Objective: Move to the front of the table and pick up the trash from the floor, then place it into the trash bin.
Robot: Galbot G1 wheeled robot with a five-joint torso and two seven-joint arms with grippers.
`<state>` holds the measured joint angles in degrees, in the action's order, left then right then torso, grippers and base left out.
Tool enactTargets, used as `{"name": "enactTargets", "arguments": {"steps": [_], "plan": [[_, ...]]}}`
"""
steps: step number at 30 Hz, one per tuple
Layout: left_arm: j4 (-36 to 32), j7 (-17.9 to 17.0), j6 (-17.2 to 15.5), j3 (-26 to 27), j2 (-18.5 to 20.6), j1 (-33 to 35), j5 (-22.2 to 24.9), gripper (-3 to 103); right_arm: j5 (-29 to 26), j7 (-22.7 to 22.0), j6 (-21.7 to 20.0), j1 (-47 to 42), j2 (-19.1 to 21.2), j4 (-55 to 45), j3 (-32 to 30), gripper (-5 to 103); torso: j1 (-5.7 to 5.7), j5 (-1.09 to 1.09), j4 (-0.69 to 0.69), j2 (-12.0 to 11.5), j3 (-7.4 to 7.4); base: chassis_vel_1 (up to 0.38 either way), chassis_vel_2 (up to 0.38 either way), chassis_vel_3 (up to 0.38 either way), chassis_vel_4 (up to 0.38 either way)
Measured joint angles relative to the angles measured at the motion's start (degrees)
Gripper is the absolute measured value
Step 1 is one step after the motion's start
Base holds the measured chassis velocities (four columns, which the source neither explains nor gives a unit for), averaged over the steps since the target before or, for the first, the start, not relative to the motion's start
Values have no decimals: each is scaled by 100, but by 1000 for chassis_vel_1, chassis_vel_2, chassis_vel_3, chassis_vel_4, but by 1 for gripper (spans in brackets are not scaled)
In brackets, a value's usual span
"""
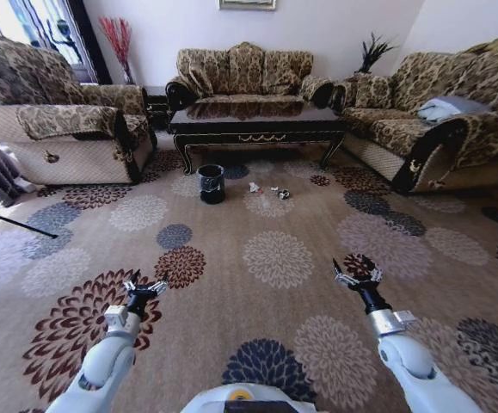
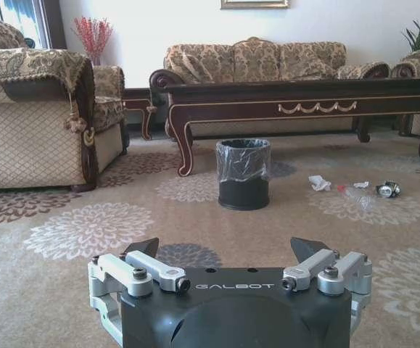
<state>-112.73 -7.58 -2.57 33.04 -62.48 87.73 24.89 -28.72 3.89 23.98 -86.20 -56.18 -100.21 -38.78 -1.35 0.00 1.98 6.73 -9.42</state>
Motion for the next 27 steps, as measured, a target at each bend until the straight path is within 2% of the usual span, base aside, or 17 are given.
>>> {"name": "enactTargets", "arguments": {"steps": [14,27], "plan": [[-12,-14,2,4,-20,39,-59,100,-54,-47,94,-9,-12,-23,-6,100,49,0,0,-282,232,0,0,0,0],[-22,-20,1,5,-8,26,-52,100,-115,55,122,-15,-9,-38,0,100,66,0,0,-604,537,0,0,0,0]]}}
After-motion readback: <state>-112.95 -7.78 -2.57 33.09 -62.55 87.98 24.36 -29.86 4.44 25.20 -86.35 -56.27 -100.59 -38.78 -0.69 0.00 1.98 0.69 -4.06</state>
